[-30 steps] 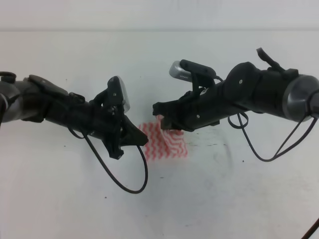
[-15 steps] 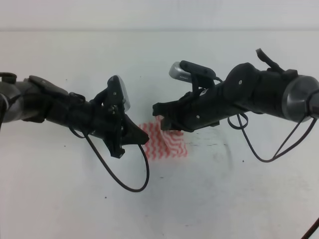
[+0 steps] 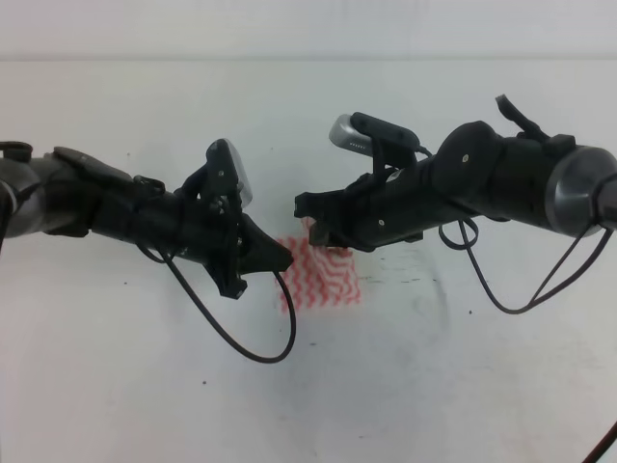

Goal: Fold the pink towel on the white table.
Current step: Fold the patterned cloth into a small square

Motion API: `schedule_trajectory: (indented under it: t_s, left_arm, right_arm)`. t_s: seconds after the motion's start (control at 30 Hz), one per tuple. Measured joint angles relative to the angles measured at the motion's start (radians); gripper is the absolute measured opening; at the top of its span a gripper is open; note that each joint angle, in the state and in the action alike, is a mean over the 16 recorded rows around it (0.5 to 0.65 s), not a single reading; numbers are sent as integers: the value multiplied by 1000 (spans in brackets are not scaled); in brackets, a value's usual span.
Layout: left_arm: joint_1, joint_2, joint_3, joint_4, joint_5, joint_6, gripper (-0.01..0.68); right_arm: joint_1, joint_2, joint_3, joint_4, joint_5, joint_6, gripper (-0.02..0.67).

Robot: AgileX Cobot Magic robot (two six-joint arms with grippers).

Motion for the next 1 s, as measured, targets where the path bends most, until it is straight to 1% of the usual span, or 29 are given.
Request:
schedule_trajectory:
  t_s: [0.13,0.47,0.6,0.7,0.8,0.87,1.0]
  left_arm:
    - [0,1,0,-3,-4,3,-5]
    - [0,9,0,2,-11,4,-5]
    - [1,13,-2,1,-16,3,-5]
    - [4,14,-7,0,-17,0,-5]
    - [10,11,-13,1,-24,-27,-5]
    - [16,6,-17,6,-33,-63,-5]
    - [28,-7,-25,24,-57,-167,-5]
  right_arm:
    - [0,0,0,3,0,0,84]
    - [0,0,0,20,3,0,261]
    - [0,1,0,26,3,-2,309]
    - [0,1,0,28,3,-8,319]
    - [0,0,0,28,3,-19,312]
    - [0,0,0,28,5,-26,305]
    - [0,0,0,28,18,-47,268]
